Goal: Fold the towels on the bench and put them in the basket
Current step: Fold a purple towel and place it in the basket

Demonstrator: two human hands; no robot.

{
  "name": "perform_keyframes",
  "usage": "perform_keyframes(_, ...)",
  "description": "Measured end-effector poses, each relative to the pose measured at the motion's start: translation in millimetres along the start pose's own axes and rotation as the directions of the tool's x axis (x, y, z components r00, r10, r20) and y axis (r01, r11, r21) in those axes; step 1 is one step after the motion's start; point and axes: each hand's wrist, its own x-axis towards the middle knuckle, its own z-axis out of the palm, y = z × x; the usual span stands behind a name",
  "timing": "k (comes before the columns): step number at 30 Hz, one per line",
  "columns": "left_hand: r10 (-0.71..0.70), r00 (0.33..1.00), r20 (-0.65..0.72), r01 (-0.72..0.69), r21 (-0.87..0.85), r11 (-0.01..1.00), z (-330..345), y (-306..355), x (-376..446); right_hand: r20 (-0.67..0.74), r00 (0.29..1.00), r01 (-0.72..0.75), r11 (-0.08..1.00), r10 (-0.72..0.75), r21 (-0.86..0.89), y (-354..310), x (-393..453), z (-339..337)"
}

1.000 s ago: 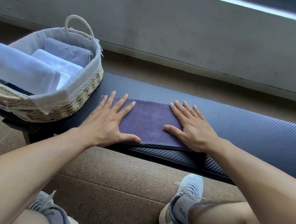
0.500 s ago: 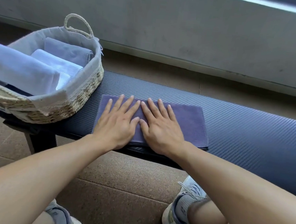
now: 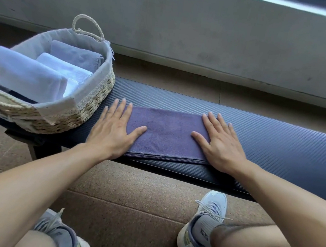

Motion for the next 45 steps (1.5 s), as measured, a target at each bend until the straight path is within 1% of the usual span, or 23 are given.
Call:
perform_keyframes(3,-0.004,1.000,0.028,0.003,0.009,1.000,-1,0,1,0.045,0.999,0.002,1.000,-0.002,0.007,5,-2,-3)
perform_keyframes(5,-0.020,0.997,0.077,0.018,0.031,0.999,-5,1,4,0.077,0.997,-0.013,0.998,0.009,0.055,3,3,-8)
perform_keyframes(6,-0.035,0.994,0.100,0.032,0.033,0.999,-9,2,6,0.061,0.998,-0.033,0.994,0.027,0.101,1,7,-13)
perform_keyframes(8,-0.071,0.993,0.098,0.070,0.014,0.997,-18,6,12,-0.034,0.990,-0.125,0.970,0.135,0.208,2,17,-25)
perform_keyframes(9,-0.075,0.995,0.069,0.074,0.012,0.997,-21,9,13,-0.073,0.971,-0.204,0.948,0.228,0.243,6,20,-32)
perform_keyframes(10,-0.056,0.998,0.035,0.055,0.014,0.998,-23,14,13,-0.077,0.942,-0.298,0.922,0.325,0.246,12,22,-39)
perform_keyframes(11,-0.015,1.000,0.008,0.015,0.007,1.000,-23,20,12,-0.047,0.913,-0.386,0.895,0.406,0.224,17,22,-46)
perform_keyframes(12,0.036,0.999,-0.012,-0.036,-0.016,0.999,-23,27,9,-0.001,0.892,-0.442,0.874,0.451,0.202,22,22,-51)
perform_keyframes(13,0.088,0.996,-0.023,-0.089,-0.047,0.995,-20,35,7,0.043,0.885,-0.462,0.865,0.463,0.199,25,21,-54)
perform_keyframes(15,0.189,0.982,-0.023,-0.191,-0.095,0.977,-13,49,4,0.130,0.882,-0.471,0.852,0.452,0.230,23,20,-59)
perform_keyframes(17,0.265,0.964,0.004,-0.264,-0.078,0.961,-5,62,4,0.222,0.875,-0.477,0.845,0.431,0.240,18,21,-56)
perform_keyframes(19,0.299,0.954,0.021,-0.298,-0.035,0.954,-3,69,9,0.268,0.865,-0.486,0.841,0.424,0.236,12,22,-57)
perform_keyframes(21,0.312,0.949,0.036,-0.311,-0.032,0.950,-3,74,16,0.293,0.851,-0.508,0.824,0.435,0.252,12,21,-59)
perform_keyframes(23,0.318,0.946,0.067,-0.317,-0.017,0.948,-1,78,19,0.312,0.856,-0.507,0.784,0.412,0.358,11,19,-60)
perform_keyframes(25,0.311,0.944,0.111,-0.313,0.007,0.950,3,82,20,0.357,0.870,-0.490,0.677,0.340,0.549,10,18,-62)
perform_keyframes(27,0.296,0.946,0.132,-0.302,0.029,0.953,7,85,23,0.408,0.872,-0.488,0.547,0.270,0.680,8,17,-62)
perform_keyframes(30,0.283,0.949,0.139,-0.291,0.037,0.956,10,89,26,0.438,0.867,-0.497,0.374,0.236,0.783,6,18,-64)
perform_keyframes(33,0.279,0.950,0.138,-0.283,0.008,0.959,9,91,28,0.432,0.883,-0.468,0.271,0.185,0.841,7,18,-68)
perform_keyframes(37,0.300,0.945,0.129,-0.292,-0.076,0.953,4,94,31,0.409,0.896,-0.442,0.251,0.174,0.861,17,15,-85)
perform_keyframes(39,0.312,0.943,0.120,-0.309,-0.044,0.950,4,91,30,0.376,0.899,-0.427,0.264,0.225,0.865,29,15,-94)
perform_keyframes(42,0.332,0.937,0.111,-0.335,0.008,0.942,6,79,28,0.307,0.887,-0.410,0.281,0.346,0.868,45,15,-102)
perform_keyframes(45,0.332,0.938,0.095,-0.332,-0.020,0.943,5,71,27,0.266,0.899,-0.377,0.305,0.348,0.875,40,15,-106)
